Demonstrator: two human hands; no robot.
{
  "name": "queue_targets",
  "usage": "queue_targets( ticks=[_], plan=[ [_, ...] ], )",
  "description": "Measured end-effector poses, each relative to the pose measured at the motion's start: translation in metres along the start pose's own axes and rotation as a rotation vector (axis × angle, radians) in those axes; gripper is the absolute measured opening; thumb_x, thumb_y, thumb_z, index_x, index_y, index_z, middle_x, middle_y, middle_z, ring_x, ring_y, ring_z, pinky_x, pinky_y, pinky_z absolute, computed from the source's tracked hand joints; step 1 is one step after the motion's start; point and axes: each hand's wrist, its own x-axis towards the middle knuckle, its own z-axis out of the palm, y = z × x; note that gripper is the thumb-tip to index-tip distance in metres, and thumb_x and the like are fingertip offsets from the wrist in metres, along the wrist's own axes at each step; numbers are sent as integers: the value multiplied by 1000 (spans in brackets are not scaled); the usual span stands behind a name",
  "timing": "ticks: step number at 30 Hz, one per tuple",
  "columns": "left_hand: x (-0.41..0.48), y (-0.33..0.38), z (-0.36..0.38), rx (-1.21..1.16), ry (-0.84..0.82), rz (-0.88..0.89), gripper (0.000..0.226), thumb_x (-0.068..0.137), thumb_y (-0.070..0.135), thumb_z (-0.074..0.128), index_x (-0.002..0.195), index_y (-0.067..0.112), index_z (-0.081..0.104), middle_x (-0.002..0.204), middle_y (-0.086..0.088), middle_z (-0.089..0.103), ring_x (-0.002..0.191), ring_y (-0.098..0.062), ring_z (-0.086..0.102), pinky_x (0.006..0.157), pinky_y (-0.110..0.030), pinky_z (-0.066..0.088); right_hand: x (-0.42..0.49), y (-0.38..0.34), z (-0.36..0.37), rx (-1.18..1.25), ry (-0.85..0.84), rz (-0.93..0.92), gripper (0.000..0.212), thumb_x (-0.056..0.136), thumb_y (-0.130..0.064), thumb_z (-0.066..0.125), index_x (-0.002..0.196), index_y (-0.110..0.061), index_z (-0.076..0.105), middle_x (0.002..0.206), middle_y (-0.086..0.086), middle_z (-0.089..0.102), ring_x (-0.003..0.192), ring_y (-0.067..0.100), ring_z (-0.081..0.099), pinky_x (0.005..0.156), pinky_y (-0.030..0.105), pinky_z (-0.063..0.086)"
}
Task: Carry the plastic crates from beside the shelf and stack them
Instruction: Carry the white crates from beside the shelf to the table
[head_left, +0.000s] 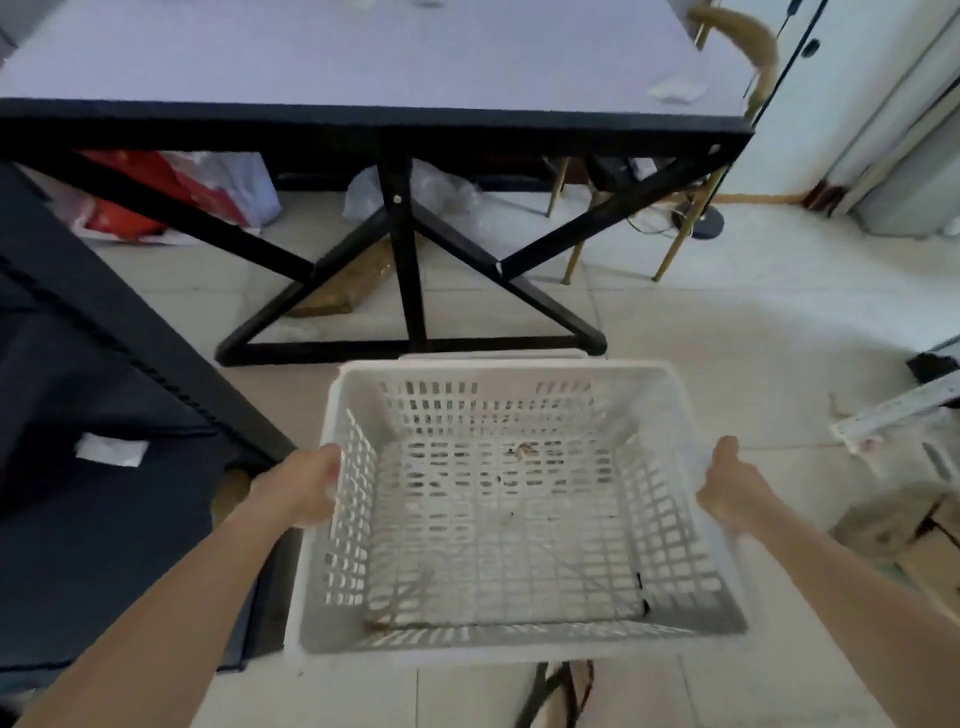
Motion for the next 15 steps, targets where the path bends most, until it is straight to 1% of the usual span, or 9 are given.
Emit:
queue_targets(
  ticks=[2, 4, 5, 7, 9, 10, 12, 13, 15],
  plan=[
    [27, 17, -19, -13, 13, -63, 24, 81, 10, 54, 94, 20, 36, 92, -4, 50, 88, -27, 56, 69, -38, 48, 46, -17, -19, -3, 35, -68, 57, 88, 1, 41, 140, -5, 18, 110, 29, 58, 89, 38, 59, 73, 43, 51],
    [47, 32, -37, -19, -10, -127, 41, 84, 11, 58, 116, 11, 32, 99, -7, 49, 92, -28, 56, 68, -36, 46, 76, -29, -33, -46, 16, -99, 52, 87, 2, 41, 137, -6, 28, 111, 27, 58, 90, 37, 57, 75, 43, 52],
    [58, 36, -41, -69, 17, -155, 52, 83, 12, 62, 123, 10, 29, 103, -9, 51, 95, -29, 57, 71, -37, 50, 91, -36, -36, -69, 24, -108, 49, 87, 2, 41, 135, -5, 32, 113, 26, 58, 96, 38, 58, 76, 42, 52],
    [84, 40, -47, -199, 74, -182, 66, 77, 12, 67, 127, 15, 24, 104, -11, 57, 92, -30, 60, 79, -44, 55, 123, -50, -45, -85, 31, -101, 42, 88, 3, 41, 130, -2, 38, 116, 27, 57, 103, 40, 57, 75, 41, 49],
    [113, 42, -50, -286, 106, -202, 76, 76, 14, 69, 134, 16, 21, 106, -10, 57, 95, -30, 60, 85, -49, 54, 149, -62, -51, -87, 36, -75, 35, 88, 3, 42, 122, 2, 42, 114, 28, 57, 94, 38, 55, 71, 37, 44],
    [124, 43, -53, -293, 100, -216, 76, 77, 15, 69, 137, 13, 23, 111, -12, 57, 101, -31, 59, 88, -49, 53, 160, -69, -53, -94, 31, -63, 32, 88, 3, 43, 119, 3, 43, 110, 27, 57, 86, 35, 52, 68, 34, 41],
    [145, 45, -57, -269, 64, -247, 61, 79, 12, 67, 132, 3, 37, 118, -17, 56, 105, -33, 57, 86, -43, 51, 182, -81, -53, -98, 16, -31, 26, 87, 3, 44, 114, 2, 44, 93, 20, 54, 73, 29, 47, 61, 30, 39],
    [155, 46, -59, -255, 47, -249, 52, 80, 10, 66, 126, 1, 43, 119, -18, 56, 103, -32, 57, 83, -40, 50, 190, -87, -52, -83, 17, -10, 25, 87, 4, 44, 111, 2, 44, 86, 17, 49, 71, 28, 46, 59, 30, 39],
    [175, 49, -63, -220, 38, -250, 46, 80, 7, 65, 121, -2, 45, 118, -20, 56, 101, -33, 57, 83, -39, 51, 207, -95, -48, -75, 11, 25, 26, 86, 4, 44, 112, 2, 42, 83, 15, 45, 77, 30, 46, 63, 34, 44]
  ],
)
